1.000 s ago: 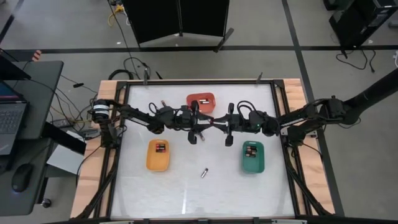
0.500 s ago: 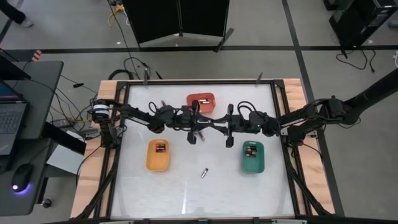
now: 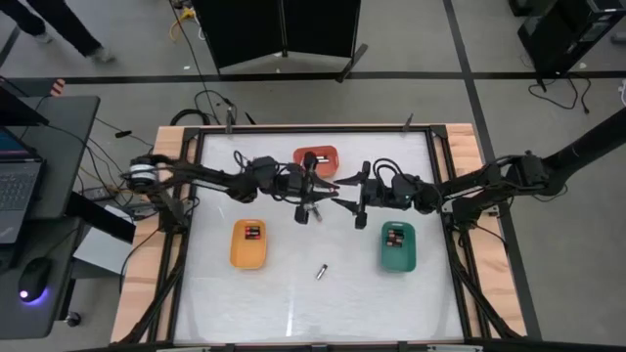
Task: Sort batteries
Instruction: Put the red battery into the yellow bin
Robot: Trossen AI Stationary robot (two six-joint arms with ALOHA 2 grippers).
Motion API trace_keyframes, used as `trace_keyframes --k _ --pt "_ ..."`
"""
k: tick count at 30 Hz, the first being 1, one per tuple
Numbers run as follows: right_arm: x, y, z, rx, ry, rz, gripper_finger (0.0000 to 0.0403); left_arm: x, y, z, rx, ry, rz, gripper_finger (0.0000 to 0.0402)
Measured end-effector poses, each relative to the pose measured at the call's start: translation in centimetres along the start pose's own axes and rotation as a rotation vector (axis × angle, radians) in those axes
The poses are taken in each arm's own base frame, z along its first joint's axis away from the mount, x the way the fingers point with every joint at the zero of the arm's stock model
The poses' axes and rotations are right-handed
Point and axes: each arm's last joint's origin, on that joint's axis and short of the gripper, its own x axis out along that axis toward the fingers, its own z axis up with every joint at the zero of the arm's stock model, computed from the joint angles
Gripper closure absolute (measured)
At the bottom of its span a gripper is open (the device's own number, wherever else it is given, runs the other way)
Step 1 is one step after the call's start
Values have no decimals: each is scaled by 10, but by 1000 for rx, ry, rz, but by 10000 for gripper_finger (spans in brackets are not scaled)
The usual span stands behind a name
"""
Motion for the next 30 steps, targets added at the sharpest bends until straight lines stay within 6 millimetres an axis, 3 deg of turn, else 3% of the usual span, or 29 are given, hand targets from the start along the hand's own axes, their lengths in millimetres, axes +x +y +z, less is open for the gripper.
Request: trace_keyframes --k 7,13,17,22,26,30 --pt "-8 -5 -3 -35 133 -61 196 -22 -3 49 47 335 -36 344" --pt "-13 -11 -9 -10 245 -77 300 -42 -18 81 55 839 33 344" --pt "-14 -13 -13 -38 286 -80 383 -55 -39 90 -69 1101 16 344" --pt "-15 -14 -16 -59 318 -79 379 -75 -74 74 -223 1333 40 344" --pt "-15 -15 -17 -78 327 -77 389 -88 -101 45 -305 1410 64 344" --pt "-15 -15 -17 -114 328 -71 393 -102 -115 14 -348 1430 88 344"
